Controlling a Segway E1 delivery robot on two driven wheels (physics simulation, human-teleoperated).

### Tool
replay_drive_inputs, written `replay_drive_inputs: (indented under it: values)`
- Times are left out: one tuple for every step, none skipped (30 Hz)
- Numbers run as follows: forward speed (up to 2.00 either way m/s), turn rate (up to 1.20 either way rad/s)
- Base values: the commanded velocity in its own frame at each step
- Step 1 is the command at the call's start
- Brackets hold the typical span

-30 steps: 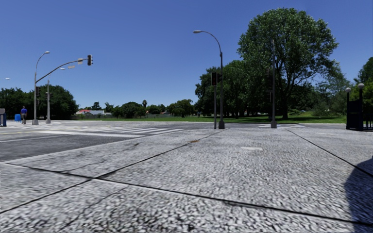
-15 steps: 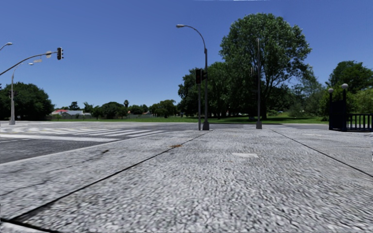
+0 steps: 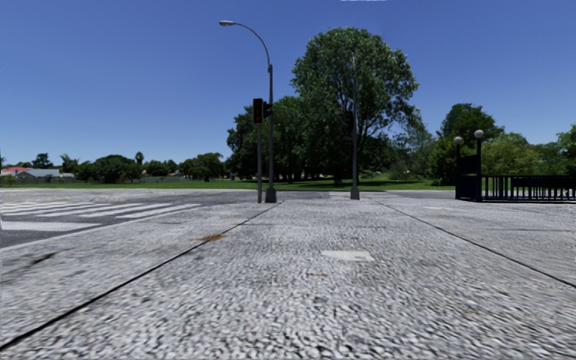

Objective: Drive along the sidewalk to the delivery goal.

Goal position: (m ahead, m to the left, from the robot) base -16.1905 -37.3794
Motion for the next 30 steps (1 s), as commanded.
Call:
replay_drive_inputs:
  values:
    - [2.0, -0.45]
    - [2.0, -0.45]
    - [2.0, -0.45]
    - [2.0, -0.45]
    - [2.0, -0.45]
    - [2.0, -0.45]
    - [2.0, -0.45]
    - [2.0, -0.45]
    - [2.0, -0.45]
    - [2.0, -0.45]
    - [2.0, -0.45]
    - [2.0, -0.45]
    - [2.0, -0.45]
    - [2.0, -0.45]
    - [2.0, -0.45]
    - [2.0, -0.45]
    - [2.0, -0.45]
    - [2.0, -0.45]
    - [2.0, -0.45]
    - [2.0, -0.45]
    - [2.0, -0.45]
    - [2.0, -0.45]
    - [2.0, -0.45]
    - [2.0, -0.45]
    - [2.0, -0.45]
    - [2.0, -0.45]
    - [2.0, -0.45]
    - [2.0, -0.45]
    - [2.0, -0.45]
    - [2.0, -0.46]
